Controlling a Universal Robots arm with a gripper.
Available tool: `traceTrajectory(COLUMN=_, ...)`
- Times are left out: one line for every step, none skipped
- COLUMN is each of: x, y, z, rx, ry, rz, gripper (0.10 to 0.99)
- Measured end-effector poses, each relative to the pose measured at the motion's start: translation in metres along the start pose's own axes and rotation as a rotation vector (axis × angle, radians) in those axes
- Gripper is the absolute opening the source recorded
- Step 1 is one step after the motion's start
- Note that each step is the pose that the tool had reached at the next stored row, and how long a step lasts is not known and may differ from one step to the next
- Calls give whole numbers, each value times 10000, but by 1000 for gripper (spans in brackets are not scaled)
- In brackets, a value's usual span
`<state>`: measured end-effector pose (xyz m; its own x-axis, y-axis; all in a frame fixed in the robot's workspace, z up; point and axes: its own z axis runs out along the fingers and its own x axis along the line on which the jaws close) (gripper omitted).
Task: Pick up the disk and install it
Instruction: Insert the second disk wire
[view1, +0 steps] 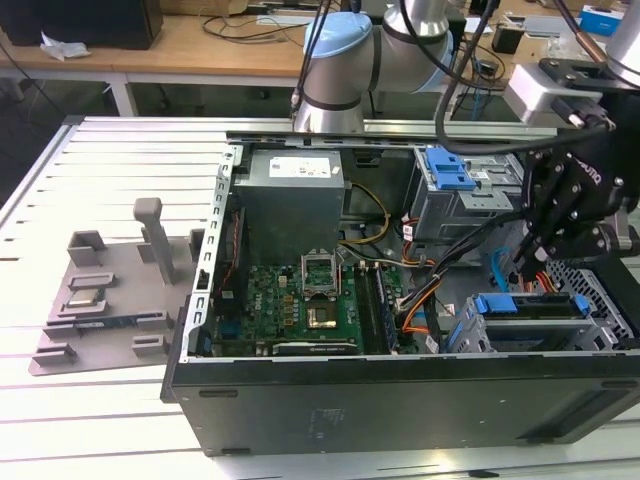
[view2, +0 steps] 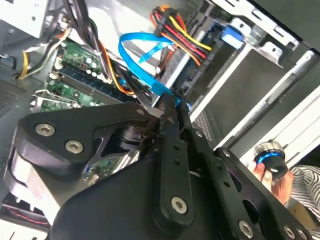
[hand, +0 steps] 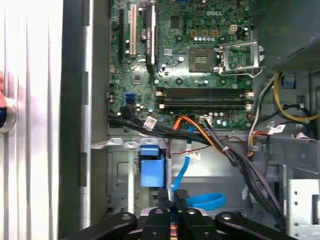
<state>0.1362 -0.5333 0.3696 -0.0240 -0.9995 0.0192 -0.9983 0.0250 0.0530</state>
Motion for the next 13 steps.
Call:
traceTrajectory(x=31, y=-1, z=7, rx=0, ry=-11, rz=0, gripper=157)
traceTrajectory(x=69, y=-3, z=21, rx=0, ry=-33, rz=3, gripper=157)
traceTrajectory(x=88, y=-4, z=35, rx=-1, ry=-54, rz=7, gripper=157)
traceTrajectory(x=97, y=-5, z=53, rx=-1, ry=-71, rz=10, gripper=157)
traceTrajectory(x=104, y=-6, z=68, rx=-2, ry=-85, rz=14, gripper=157)
traceTrajectory(x=105, y=-16, z=91, rx=-2, ry=-97, rz=15, gripper=157)
traceTrajectory(x=105, y=-27, z=102, rx=-2, ry=-97, rz=15, gripper=157)
traceTrajectory(x=102, y=-45, z=117, rx=-2, ry=-97, rz=14, gripper=157)
traceTrajectory(x=96, y=-62, z=140, rx=-2, ry=-97, rz=14, gripper=157)
traceTrajectory(x=85, y=-82, z=162, rx=-4, ry=-95, rz=15, gripper=157)
traceTrajectory(x=75, y=-94, z=177, rx=-4, ry=-95, rz=14, gripper=157)
traceTrajectory(x=58, y=-110, z=196, rx=-4, ry=-96, rz=13, gripper=157)
traceTrajectory(x=47, y=-116, z=205, rx=-5, ry=-97, rz=9, gripper=157)
